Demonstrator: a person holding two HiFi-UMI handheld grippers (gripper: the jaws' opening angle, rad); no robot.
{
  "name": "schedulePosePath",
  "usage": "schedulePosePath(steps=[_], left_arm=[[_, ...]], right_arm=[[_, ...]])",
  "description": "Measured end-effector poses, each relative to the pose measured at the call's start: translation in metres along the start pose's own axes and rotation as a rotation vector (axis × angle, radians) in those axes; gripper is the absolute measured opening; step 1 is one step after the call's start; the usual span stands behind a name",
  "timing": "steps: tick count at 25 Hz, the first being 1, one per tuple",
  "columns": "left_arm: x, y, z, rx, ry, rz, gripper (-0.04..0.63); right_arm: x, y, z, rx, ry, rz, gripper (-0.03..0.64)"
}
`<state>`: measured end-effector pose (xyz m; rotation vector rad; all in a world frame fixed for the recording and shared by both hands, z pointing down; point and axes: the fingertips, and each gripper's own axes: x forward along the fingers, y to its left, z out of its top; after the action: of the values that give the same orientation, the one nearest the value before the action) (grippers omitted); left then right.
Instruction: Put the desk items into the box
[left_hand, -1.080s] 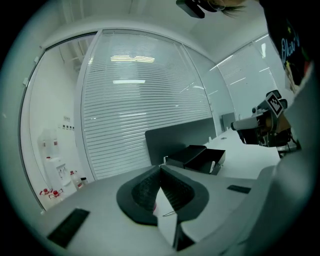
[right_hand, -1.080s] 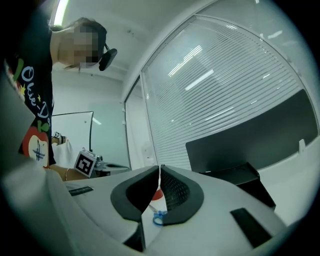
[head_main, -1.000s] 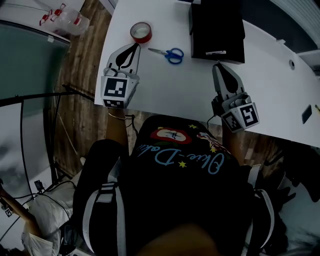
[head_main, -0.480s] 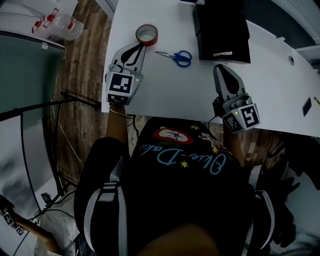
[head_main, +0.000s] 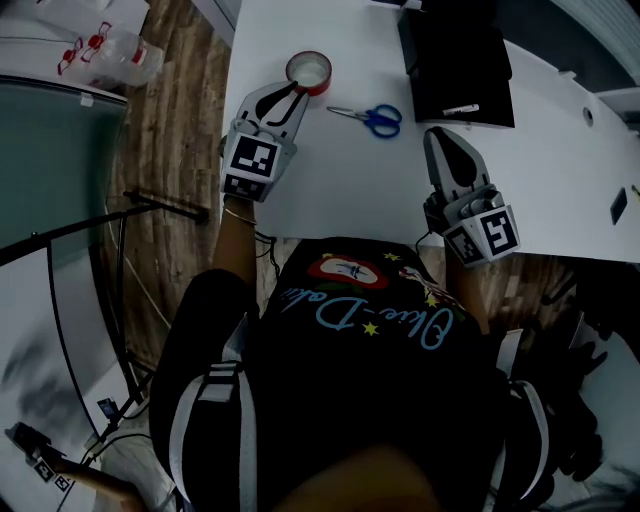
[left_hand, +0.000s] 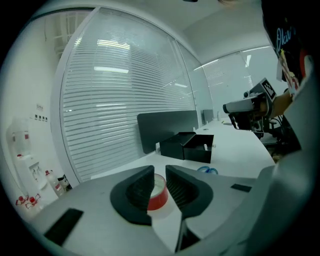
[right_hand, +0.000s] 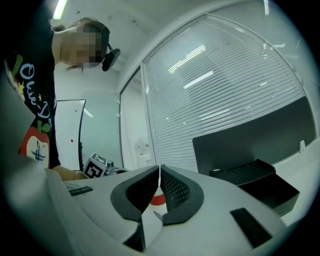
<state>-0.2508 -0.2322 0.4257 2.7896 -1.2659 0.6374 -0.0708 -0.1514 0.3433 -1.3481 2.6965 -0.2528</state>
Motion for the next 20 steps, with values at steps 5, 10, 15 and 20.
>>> schedulePosePath(steps=[5,10,15,20], left_arm=[[0.011,0.006,-0.017,0.048,0.046,-0.049,0.089],[0.025,0.006,-0.033,0.123,0.09,-0.101,0.089],[0.037,0.003,-0.046,0.166,0.139,-0.146,0.094],[0.045,0.001,-0.053,0.216,0.18,-0.182,0.097]], right_arm=[[0.001,0.004,-0.003,0.0,0.006,-0.036,0.025],[-0.003,0.004,-0.007,-0.014,0.019,-0.081,0.025],[-0.011,0.0,-0.009,-0.009,0.019,-0.126,0.025],[-0.014,-0.003,-0.007,-0.011,0.016,-0.153,0.025]])
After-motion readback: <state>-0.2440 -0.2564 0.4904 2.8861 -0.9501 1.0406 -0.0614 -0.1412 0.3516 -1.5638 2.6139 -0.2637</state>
